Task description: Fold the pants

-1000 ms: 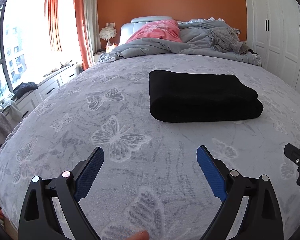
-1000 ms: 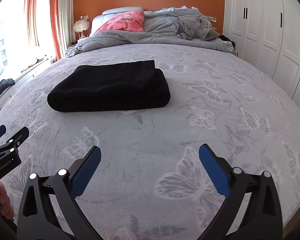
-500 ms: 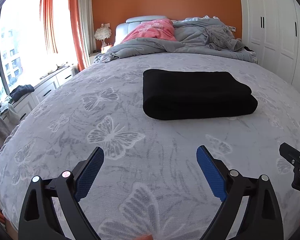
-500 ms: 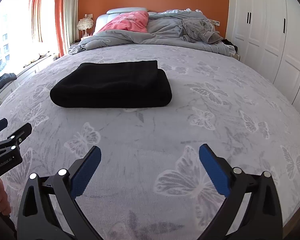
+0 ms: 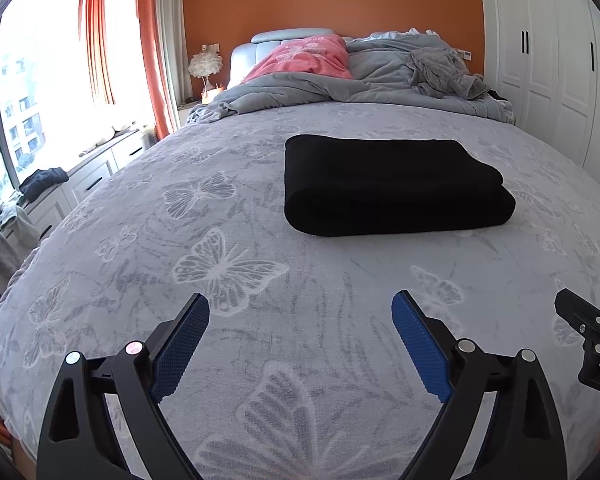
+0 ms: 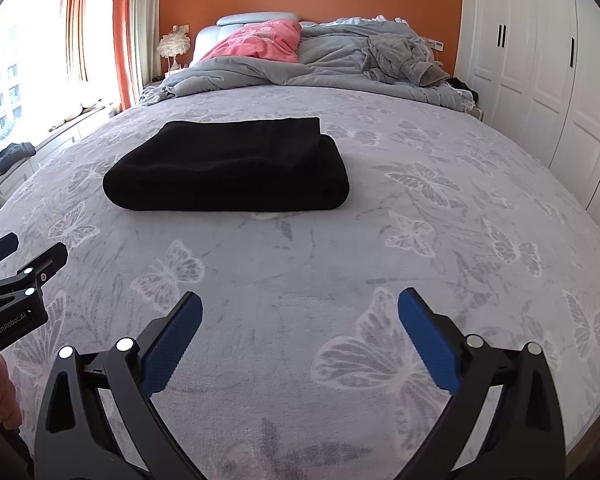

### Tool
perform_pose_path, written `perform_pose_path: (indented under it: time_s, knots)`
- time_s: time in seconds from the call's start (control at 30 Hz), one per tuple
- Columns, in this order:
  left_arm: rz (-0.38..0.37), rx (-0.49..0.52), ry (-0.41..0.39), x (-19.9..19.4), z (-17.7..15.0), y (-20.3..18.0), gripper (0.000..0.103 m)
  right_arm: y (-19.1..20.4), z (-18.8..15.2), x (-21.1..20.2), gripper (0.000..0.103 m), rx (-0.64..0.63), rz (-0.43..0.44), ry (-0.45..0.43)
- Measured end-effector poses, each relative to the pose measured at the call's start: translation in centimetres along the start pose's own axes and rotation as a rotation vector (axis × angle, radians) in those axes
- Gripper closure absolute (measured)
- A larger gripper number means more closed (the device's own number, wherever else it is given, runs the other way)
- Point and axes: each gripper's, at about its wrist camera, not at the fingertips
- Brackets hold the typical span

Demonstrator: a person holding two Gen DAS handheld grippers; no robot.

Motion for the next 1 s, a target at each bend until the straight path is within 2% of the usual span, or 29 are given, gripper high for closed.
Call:
perform_pose_path:
  time_s: [0.37, 0.5, 0.63, 1.0]
  knots:
    - [-0.020, 0.009, 0.021, 0.1, -0.2, -0.3, 0.015, 0.0, 0.0, 0.0, 0.007, -0.001, 0.002, 0.001]
    - [-0.030, -0.027, -0.006, -0.2, -0.3, 0.2, 0.015, 0.0, 0.0, 0.0, 0.007, 0.000, 0.002, 0.002]
    - [-0.015, -0.026, -0.003, 0.0, -0.4, 0.3, 0.018, -0.1, -0.1, 0.4, 0.007, -0.009, 0.008, 0.006]
    - [-0.002, -0.012, -0.001, -0.1, -0.3, 0.1, 0.018, -1.0, -0.3, 1.0, 0.007, 0.004, 0.014, 0.021]
Point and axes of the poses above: each gripper's, at about its wrist camera, not at the fingertips, and x roughly the way its jaws point, y to its left, z to its top, and after that the axes turned 12 degrees about -z, right-handed
